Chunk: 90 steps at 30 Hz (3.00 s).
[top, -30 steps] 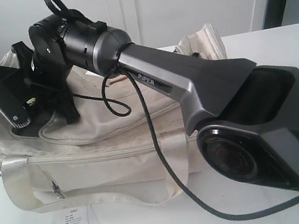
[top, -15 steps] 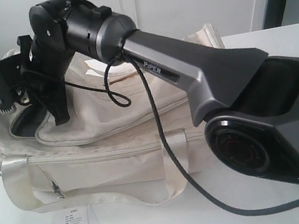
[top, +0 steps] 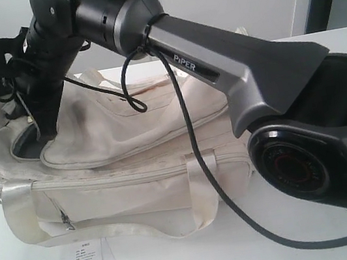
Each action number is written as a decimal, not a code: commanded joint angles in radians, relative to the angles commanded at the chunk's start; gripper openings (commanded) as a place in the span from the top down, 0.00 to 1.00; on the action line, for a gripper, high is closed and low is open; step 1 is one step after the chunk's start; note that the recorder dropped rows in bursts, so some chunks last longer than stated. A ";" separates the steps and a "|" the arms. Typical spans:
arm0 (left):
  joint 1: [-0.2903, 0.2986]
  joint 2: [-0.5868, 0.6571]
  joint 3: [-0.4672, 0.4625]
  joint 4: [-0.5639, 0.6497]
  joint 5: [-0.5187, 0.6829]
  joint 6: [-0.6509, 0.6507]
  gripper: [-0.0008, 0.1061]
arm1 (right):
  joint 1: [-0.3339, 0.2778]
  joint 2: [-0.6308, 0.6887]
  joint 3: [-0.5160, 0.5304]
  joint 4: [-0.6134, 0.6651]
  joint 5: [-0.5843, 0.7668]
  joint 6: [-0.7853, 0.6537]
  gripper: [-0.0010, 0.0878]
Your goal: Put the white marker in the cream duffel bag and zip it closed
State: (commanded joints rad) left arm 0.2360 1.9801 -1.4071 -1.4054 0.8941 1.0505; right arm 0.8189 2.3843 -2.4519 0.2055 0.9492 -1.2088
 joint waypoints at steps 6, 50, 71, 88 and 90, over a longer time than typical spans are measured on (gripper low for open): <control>0.000 0.000 0.000 0.005 0.000 -0.001 0.96 | 0.000 0.048 0.000 -0.063 -0.007 -0.203 0.36; 0.000 0.000 0.000 0.010 -0.002 0.003 0.96 | -0.022 0.009 0.000 0.101 0.089 0.021 0.99; 0.000 0.000 0.000 -0.013 -0.013 0.003 0.96 | -0.026 -0.072 -0.002 0.310 0.076 -0.063 0.99; 0.001 -0.026 -0.005 -0.049 -0.113 0.005 0.35 | -0.074 -0.018 -0.002 0.397 0.175 -0.287 0.99; -0.002 -0.021 -0.043 -0.016 -0.143 0.027 0.32 | -0.074 -0.018 -0.002 0.397 0.179 -0.311 0.99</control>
State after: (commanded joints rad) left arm 0.2340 1.9593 -1.4501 -1.4218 0.7508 1.0779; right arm 0.7449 2.3660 -2.4537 0.6024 1.1283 -1.5197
